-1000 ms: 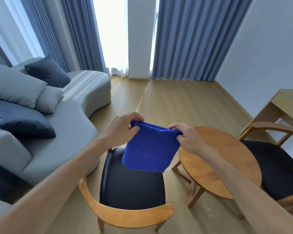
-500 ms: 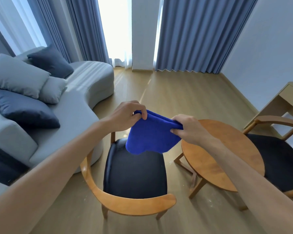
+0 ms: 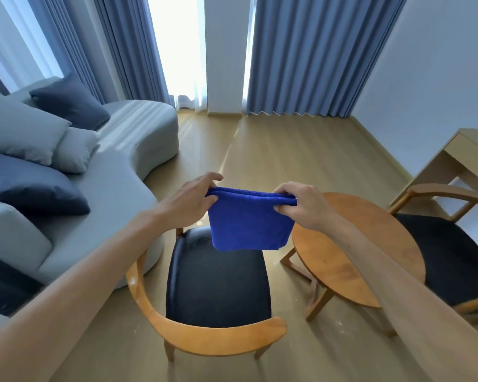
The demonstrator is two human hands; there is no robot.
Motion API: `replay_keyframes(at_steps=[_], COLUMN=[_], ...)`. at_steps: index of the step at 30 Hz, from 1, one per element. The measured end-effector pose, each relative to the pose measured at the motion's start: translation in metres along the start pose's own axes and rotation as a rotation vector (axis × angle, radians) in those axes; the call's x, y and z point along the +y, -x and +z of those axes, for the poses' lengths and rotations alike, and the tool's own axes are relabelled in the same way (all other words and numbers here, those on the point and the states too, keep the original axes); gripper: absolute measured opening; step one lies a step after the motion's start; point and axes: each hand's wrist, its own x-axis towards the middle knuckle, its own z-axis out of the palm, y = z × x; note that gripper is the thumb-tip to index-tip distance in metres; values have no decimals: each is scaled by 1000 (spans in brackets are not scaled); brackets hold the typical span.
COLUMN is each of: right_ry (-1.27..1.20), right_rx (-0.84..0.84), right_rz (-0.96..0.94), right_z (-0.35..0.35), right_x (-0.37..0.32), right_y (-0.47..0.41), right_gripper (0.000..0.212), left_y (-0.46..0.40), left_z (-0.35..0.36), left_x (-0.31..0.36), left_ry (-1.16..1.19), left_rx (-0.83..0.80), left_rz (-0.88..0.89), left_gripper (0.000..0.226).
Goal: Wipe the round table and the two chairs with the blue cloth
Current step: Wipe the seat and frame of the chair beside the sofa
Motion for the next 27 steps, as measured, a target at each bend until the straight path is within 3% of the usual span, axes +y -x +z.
replay_keyframes(at_steps=[7,12,18,22,27], right_ry=[-90,-118,-155,-161,-182], right_rx=[62,178,292,323,274], right_rz=[154,246,313,316,327], right_z=[-4,-19,-64,-97,-151], right_x=[24,62,125,185,265], right_y=[37,84,138,176,224], right_gripper=[21,19,19,21,16], left_y=[-19,-36,-63,-82,-116], left_z=[33,85,152,205,275], left_x=[9,51,121,173,250], left_ry=[-54,211,423,414,405], left_rx=[-89,-202,-191,-202,-117], left_rz=[67,-29,-50,-35,-87], left_gripper=[15,15,17,30,19])
